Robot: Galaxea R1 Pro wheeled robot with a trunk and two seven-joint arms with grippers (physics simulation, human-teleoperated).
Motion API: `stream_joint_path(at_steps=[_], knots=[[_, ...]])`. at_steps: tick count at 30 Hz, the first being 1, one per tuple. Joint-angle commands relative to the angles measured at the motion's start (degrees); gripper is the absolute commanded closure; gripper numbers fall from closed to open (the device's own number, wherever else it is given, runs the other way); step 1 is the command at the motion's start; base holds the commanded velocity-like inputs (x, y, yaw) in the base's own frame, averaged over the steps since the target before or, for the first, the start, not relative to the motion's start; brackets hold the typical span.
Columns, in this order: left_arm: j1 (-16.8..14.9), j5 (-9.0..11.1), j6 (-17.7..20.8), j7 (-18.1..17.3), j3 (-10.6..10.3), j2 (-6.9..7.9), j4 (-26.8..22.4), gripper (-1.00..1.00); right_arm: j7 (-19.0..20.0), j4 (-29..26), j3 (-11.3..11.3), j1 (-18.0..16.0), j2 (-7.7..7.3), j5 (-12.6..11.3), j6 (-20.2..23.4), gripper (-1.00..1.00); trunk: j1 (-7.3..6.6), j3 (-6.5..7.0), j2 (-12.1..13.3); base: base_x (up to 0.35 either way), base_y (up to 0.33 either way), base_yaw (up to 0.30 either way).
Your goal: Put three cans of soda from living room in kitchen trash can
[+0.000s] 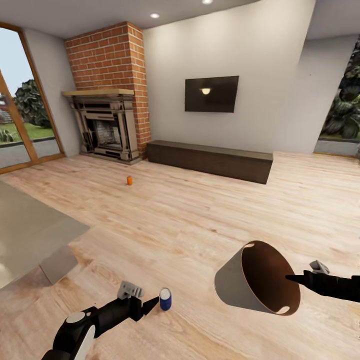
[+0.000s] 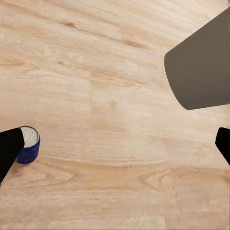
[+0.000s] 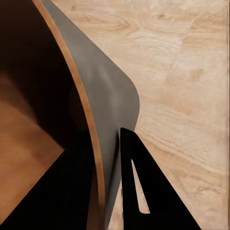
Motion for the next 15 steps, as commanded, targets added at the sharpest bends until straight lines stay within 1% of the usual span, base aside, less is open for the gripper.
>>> stream_joint_path(at_steps=[1, 3, 6, 15], knots=[[0.0, 0.0, 0.0, 0.0, 0.0, 0.00, 0.0, -1.00, 0.3, 0.0, -0.1, 0.0, 0.01, -1.2, 1.0, 1.00, 0.00, 0.01, 0.0, 0.334, 0.000, -0.131], [0.0, 0.0, 0.0, -0.1, 0.0, 0.00, 0.0, -1.00, 0.3, 0.0, -0.1, 0.0, -0.02, -1.2, 1.0, 1.00, 0.00, 0.01, 0.0, 0.257, 0.000, -0.069], [0.0, 0.0, -0.1, -0.1, 0.0, 0.00, 0.0, -1.00, 0.3, 0.0, -0.1, 0.0, -0.06, -1.2, 1.0, 1.00, 0.00, 0.01, 0.0, 0.104, 0.000, -0.026], [0.0, 0.0, -0.1, -0.2, 0.0, 0.03, 0.0, -1.00, 0.3, 0.0, -0.1, 0.0, -0.08, -1.2, 1.0, 1.00, 0.00, 0.01, 0.0, 0.013, 0.000, -0.003]])
